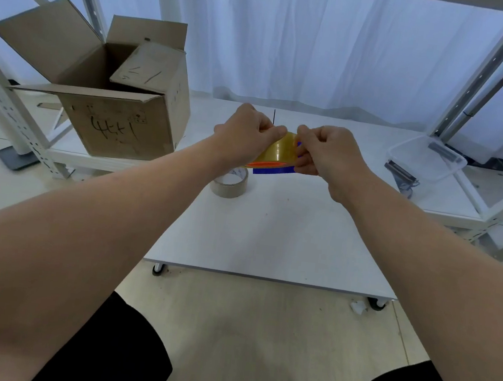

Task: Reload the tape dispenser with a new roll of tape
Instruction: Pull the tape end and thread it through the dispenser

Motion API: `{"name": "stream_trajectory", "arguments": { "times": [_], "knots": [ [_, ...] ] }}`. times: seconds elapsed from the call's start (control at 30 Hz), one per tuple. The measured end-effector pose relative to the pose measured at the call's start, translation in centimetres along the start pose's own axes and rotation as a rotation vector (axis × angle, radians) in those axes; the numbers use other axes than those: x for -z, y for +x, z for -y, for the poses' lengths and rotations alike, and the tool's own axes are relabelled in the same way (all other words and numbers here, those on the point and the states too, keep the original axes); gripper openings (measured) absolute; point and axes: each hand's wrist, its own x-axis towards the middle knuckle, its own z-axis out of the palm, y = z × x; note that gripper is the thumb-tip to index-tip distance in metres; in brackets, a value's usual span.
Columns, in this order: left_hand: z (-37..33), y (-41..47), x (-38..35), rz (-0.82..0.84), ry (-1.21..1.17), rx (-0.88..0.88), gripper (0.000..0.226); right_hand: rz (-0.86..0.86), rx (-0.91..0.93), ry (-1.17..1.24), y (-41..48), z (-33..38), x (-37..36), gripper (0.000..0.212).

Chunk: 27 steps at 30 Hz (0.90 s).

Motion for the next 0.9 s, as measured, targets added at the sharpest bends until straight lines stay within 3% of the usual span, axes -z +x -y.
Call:
{"name": "stream_trajectory", "arguments": {
  "times": [0.2,0.73,0.9],
  "knots": [
    [-0.23,0.07,0.24,-0.043,0.02,-0.005,0.04,0.025,-0.021,-0.05,-0.2,-0.15,-0.11,0.037],
    [-0.19,-0.52,-0.1,-0.071,0.359,-0.173,0.037,0.03,-0.082,-0.102,-0.65,0.26,-0.45,0.017],
    [-0.1,-0.45,0.21,0.022,0.17,-0.081,0.038,0.056,-0.104,-0.15,-0.3,0.46,-0.59,0.03]
  ]
}}
